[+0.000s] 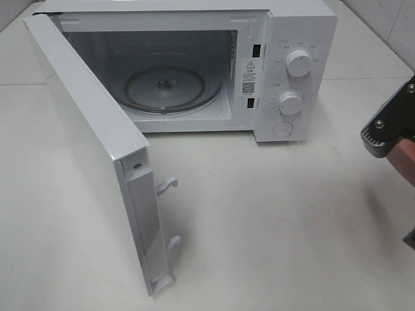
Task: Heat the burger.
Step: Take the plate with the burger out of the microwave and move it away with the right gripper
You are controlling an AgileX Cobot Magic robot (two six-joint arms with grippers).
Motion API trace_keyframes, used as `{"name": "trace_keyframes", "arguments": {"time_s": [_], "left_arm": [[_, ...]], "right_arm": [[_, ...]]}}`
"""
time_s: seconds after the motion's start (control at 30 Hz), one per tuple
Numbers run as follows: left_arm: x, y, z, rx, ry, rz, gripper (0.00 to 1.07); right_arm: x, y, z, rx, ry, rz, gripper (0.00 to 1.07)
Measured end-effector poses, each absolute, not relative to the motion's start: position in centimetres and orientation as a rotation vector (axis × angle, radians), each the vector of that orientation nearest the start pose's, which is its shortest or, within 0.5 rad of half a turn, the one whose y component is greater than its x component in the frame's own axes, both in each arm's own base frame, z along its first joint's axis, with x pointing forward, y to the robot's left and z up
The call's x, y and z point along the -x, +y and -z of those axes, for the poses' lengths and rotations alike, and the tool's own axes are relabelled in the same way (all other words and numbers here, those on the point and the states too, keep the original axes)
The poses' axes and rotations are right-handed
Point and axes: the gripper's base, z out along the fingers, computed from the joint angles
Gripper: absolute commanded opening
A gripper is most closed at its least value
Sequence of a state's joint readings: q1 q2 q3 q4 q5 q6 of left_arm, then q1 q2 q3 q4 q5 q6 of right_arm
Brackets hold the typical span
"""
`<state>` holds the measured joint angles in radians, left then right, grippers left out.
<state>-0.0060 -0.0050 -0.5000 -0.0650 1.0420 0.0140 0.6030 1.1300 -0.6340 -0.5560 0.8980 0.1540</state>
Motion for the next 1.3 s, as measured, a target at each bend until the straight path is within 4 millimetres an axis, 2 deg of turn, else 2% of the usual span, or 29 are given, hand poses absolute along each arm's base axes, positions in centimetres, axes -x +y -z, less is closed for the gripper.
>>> {"name": "trace_keyframes", "arguments": {"time_s": [0.17, 0.37, 0.67, 1.07, 1.3], "left_arm": [[0.5, -0.5, -27.9, -0.023, 2.02, 0.072, 1.01], [0.5, -0.5, -27.9, -0.023, 2.02, 0.072, 1.01], [0.5, -0.5, -27.9, -0.023, 2.02, 0.072, 1.01], [0.5, -0.5, -27.9, -0.023, 2.02, 0.071, 1.01], [0.5, -0.5, -27.9, -0.023, 2.02, 0.071, 1.01]], "right_arm": [[-18.4, 7.5, -22.1, 0.827, 2.574, 0.55, 0.0], [-19.5, 8.0, -20.2, 0.731, 2.636, 0.606, 0.0], [-21.8, 8.8, -15.9, 0.549, 2.756, 0.707, 0.0], [-25.6, 8.2, -12.0, 0.38, 2.867, 0.769, 0.0], [-26.5, 7.1, -9.8, 0.346, 2.928, 0.798, 0.0]]}}
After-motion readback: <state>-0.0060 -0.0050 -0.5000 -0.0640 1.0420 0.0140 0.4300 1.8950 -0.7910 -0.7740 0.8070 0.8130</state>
